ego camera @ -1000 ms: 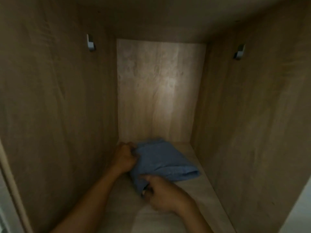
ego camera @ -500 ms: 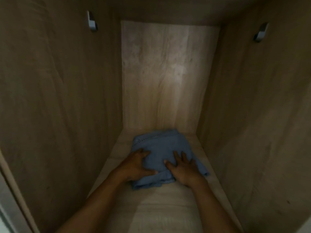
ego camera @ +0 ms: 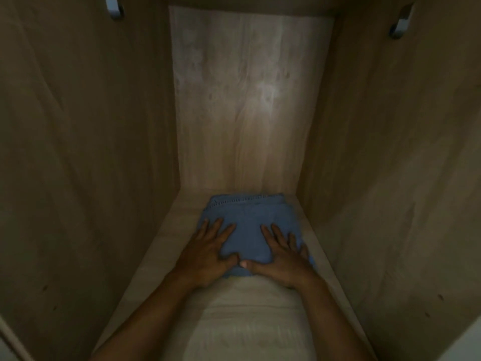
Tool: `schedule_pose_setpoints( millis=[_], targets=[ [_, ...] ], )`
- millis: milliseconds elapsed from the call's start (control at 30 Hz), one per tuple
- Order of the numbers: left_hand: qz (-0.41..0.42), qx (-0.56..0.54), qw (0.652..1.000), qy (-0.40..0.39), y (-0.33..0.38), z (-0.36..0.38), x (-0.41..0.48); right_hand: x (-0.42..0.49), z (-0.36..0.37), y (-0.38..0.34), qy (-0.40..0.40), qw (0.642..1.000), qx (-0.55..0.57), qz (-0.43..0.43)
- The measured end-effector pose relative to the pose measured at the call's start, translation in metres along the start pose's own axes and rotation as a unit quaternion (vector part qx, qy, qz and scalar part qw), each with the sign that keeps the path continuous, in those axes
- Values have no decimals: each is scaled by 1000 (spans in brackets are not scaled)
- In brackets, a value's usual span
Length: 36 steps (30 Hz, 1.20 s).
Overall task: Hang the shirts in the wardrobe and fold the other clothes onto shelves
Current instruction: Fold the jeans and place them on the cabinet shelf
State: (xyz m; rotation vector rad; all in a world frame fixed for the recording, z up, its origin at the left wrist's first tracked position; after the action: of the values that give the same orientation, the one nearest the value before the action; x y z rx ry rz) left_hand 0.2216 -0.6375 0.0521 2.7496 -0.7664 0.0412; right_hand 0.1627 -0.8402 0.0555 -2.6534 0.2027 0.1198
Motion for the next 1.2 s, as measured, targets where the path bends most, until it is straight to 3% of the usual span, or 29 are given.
schedule_pose_setpoints(
  millis=[133,300,467,1000,1100,1200],
  targets=[
    [-15,4,1000,16,-3,1,8,3,-9,-7,-14,1000,6,5],
    [-21,96,993,73,13,1,-11,-13,-10,-3,36,999,-15,22],
    [-57,60,996,19,16,17,-18,-17,5,-5,10,996,-42,77],
    [-68,42,992,97,-27,23,86,83,1,-10,52,996,-4,68],
    [-66,55,990,113,-29,26,91,88,8,-7,89,994,5,56],
    [-54,65,983,165,-28,24,87,85,13,-5,217,976,14,-1]
  ],
)
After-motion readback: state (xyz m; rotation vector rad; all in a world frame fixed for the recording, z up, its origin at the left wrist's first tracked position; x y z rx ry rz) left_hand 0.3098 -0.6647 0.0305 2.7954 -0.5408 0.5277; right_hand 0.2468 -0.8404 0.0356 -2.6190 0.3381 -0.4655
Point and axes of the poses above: each hand's wrist, its own x-axis towards the middle knuckle, its own z-axis out of the palm, y = z × x, the point moved 1 cm from there along x, towards the middle knuckle, and after that the axes turned 4 degrees about x, right-handed, at the moved point
